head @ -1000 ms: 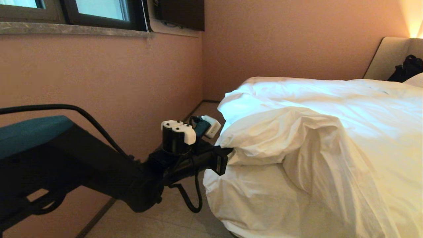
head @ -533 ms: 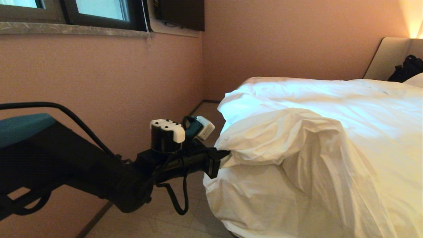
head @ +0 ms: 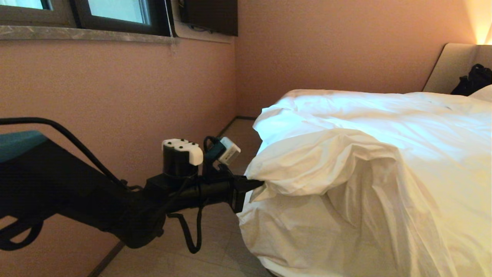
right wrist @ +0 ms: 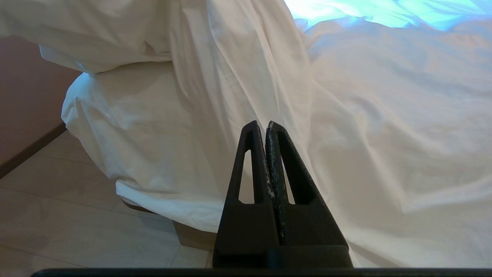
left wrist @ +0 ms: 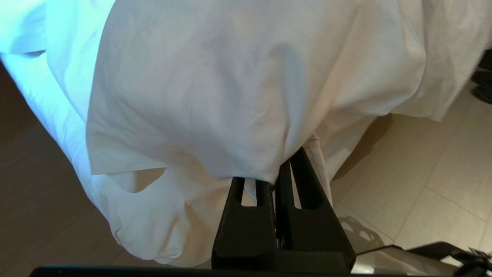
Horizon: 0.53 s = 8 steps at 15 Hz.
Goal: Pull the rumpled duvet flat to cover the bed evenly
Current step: Flatten the corners of the folded blanket
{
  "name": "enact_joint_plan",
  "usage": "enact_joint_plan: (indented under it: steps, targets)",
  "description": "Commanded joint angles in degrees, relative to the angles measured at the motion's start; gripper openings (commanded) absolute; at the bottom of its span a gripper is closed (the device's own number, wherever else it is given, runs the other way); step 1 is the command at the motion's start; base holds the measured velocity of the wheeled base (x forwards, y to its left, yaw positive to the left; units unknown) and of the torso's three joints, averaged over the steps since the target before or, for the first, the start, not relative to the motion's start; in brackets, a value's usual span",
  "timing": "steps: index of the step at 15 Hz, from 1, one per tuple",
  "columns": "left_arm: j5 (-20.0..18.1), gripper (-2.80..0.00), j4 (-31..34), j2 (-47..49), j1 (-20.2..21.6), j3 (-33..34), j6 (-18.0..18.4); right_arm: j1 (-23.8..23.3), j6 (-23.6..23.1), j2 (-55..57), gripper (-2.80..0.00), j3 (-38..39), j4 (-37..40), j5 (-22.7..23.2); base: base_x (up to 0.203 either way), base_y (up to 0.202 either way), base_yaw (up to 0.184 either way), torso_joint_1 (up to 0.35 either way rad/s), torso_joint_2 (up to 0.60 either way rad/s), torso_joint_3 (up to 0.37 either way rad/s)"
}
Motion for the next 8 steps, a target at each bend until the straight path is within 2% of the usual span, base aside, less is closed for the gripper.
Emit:
enact_joint_plan:
  steps: [1,6,8]
  targets:
    - [-1.0,-2.80,-0.4,-0.6,0.6,0.7,0.2,0.0,0.0,0.0,-2.80,0.0,0.0,0.0,0.000,0.000,0.000,0.000,0.00,0.000]
    - [-5.9,-2.80,-0.4,-1.2,1.4,1.8,0.8,0.0,0.0,0.0,-2.80,0.0,0.0,0.0,0.000,0.000,0.000,0.000,0.00,0.000]
    - [-6.3,-2.80,-0.3,-1.2,1.5,2.2,0.8,0.1,0.0,0.0,-2.80,0.0,0.0,0.0,0.000,0.000,0.000,0.000,0.00,0.000]
